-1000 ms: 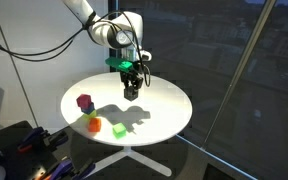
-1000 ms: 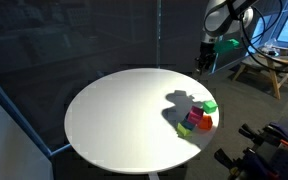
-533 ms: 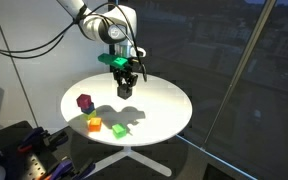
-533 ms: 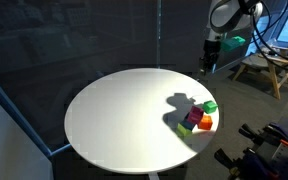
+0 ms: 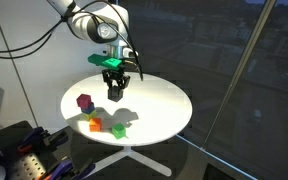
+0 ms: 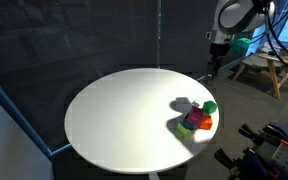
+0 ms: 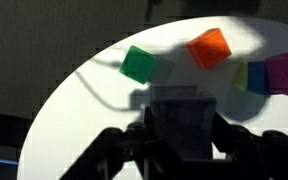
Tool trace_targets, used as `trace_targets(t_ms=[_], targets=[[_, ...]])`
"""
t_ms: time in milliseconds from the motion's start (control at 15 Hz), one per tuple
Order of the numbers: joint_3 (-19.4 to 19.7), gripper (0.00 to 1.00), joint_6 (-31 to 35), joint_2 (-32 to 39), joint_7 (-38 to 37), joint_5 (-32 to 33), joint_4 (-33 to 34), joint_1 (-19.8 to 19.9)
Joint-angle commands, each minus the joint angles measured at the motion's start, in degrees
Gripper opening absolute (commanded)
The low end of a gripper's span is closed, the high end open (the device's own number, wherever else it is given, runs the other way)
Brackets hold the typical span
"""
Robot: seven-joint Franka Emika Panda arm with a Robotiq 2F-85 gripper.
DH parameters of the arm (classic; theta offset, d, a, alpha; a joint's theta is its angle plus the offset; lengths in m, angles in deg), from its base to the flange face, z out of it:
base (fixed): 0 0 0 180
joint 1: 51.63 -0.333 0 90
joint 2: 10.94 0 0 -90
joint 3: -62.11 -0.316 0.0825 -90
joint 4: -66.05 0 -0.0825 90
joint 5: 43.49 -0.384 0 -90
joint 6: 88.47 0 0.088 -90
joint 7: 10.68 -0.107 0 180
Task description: Put the grey block on top of the orange block
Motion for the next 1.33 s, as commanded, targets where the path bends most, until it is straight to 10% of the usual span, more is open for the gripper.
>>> trace_targets(t_ms=[0, 1267], targets=[[-0.32, 0.29, 1.45, -3.56, 4.04, -0.14, -3.93, -0.51], [-2.58, 0.29, 13.11, 3.94, 6.15, 0.16, -5.15, -2.28]])
